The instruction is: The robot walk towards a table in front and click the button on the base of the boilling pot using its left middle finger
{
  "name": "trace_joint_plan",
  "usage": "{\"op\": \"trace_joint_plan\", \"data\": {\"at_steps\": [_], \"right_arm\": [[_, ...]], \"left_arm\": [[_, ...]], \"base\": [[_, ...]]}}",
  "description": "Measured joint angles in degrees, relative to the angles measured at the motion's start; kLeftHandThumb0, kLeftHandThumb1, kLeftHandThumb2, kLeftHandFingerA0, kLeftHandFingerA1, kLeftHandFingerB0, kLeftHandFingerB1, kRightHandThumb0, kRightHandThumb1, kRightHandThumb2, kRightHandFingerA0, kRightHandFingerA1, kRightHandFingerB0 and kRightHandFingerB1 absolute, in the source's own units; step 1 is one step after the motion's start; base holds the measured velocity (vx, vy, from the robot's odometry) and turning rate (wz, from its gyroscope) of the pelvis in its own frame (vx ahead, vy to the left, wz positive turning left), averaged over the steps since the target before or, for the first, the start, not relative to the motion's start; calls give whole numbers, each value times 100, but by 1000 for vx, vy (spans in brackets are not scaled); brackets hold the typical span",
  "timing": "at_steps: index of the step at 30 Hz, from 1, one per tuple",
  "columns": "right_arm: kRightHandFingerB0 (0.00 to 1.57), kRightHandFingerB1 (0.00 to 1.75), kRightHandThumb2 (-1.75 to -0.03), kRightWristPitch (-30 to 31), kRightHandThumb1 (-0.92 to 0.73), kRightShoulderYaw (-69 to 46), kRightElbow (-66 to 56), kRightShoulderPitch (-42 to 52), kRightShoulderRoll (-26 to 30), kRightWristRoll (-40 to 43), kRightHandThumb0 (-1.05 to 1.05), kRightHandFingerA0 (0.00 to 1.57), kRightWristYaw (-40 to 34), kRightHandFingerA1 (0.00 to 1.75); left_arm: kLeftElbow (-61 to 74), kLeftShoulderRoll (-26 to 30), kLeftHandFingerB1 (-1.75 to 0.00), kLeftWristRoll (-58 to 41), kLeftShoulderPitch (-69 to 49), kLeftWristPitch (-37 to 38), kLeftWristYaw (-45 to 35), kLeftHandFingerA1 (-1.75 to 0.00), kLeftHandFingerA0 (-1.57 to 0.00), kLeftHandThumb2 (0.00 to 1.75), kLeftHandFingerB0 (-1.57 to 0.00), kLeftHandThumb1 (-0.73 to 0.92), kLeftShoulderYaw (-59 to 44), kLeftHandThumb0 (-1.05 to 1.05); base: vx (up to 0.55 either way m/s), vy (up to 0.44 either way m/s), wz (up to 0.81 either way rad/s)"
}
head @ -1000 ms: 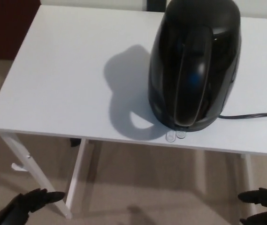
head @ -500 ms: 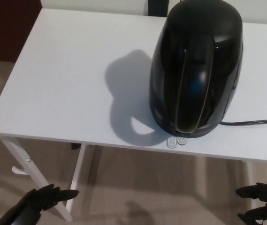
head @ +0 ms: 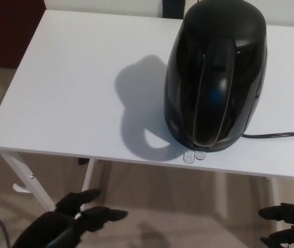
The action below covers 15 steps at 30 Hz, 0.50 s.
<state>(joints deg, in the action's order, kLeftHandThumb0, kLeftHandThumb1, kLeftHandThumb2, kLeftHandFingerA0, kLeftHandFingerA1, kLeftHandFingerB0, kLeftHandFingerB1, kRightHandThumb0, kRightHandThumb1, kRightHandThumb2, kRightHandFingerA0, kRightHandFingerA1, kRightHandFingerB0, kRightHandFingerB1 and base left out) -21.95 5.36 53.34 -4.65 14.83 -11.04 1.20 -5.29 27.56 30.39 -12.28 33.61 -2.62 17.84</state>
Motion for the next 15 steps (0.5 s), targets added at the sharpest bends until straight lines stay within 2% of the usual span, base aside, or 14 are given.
{"op": "trace_joint_plan", "data": {"at_steps": [9,10,15], "right_arm": [[55,53,-83,-15,-42,24,21,-5,1,13,-47,67,29,59],[65,42,-57,-21,-47,24,27,-2,1,17,-53,69,42,43],[67,42,-56,-31,-45,14,26,35,1,38,-52,71,129,43]], "left_arm": [[973,50,-29,780,568,84,-45,-33,-30,63,-27,75,768,-51],[1040,58,-29,892,670,98,-59,-33,-29,63,-25,75,885,-51],[1066,48,-29,1287,1074,152,-47,-34,-32,63,-26,75,1315,-50]], "base": [[0,0,0],[0,0,0],[0,0,0]]}}
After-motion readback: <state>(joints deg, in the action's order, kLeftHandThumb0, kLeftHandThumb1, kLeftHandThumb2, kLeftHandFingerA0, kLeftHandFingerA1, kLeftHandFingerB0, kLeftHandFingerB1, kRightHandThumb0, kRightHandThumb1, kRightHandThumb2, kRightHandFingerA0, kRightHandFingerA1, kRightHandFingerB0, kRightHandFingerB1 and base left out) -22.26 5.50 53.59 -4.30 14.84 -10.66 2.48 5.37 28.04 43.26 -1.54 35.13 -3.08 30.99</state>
